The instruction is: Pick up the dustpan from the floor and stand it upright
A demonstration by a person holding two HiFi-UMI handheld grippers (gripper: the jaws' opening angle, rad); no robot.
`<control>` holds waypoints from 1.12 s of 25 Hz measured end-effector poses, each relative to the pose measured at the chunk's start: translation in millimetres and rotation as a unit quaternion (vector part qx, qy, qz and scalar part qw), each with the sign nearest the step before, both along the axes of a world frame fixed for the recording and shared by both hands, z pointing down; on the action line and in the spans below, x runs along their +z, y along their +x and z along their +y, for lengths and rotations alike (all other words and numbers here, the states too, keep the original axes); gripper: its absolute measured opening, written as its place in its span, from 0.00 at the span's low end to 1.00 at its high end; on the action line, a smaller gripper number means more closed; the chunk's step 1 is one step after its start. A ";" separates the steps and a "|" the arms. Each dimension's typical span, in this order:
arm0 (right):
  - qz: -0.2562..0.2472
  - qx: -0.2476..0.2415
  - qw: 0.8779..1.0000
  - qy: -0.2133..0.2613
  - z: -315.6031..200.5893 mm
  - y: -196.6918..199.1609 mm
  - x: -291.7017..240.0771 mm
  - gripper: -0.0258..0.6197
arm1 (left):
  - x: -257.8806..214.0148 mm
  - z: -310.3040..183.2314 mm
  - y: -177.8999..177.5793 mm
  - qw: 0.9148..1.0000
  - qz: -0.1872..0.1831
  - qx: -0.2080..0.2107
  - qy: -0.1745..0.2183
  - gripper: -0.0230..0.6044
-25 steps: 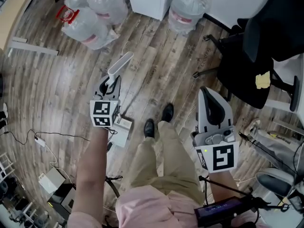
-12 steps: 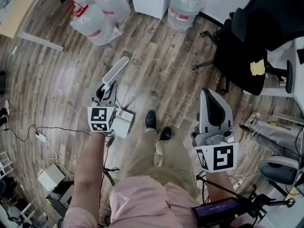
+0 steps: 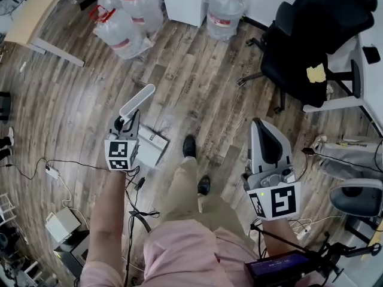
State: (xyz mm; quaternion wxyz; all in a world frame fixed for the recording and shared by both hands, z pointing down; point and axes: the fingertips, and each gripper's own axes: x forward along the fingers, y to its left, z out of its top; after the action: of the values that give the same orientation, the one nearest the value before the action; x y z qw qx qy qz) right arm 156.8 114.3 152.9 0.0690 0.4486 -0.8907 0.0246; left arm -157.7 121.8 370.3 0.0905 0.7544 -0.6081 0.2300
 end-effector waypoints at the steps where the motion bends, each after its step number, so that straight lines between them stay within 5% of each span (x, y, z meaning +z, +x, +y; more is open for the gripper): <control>1: 0.000 0.000 1.000 0.000 8.0 3.1 -1.9 0.04 | -1.0 8.6 -0.7 1.000 -0.001 -0.005 0.001 0.24; 14: 0.005 -0.020 1.000 0.022 88.1 -3.7 -26.2 0.04 | -4.2 95.3 -52.6 0.997 0.007 -0.075 0.011 0.28; 28: 0.020 -0.071 0.996 0.041 107.5 -52.1 -51.7 0.04 | 3.0 149.7 -95.4 0.991 0.022 -0.128 0.011 0.31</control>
State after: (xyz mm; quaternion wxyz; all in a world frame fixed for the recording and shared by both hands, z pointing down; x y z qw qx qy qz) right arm 104.8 221.8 101.1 0.0704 0.3875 -0.9188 -0.0258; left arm -253.1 271.5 373.3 0.1239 0.6759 -0.7003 0.1932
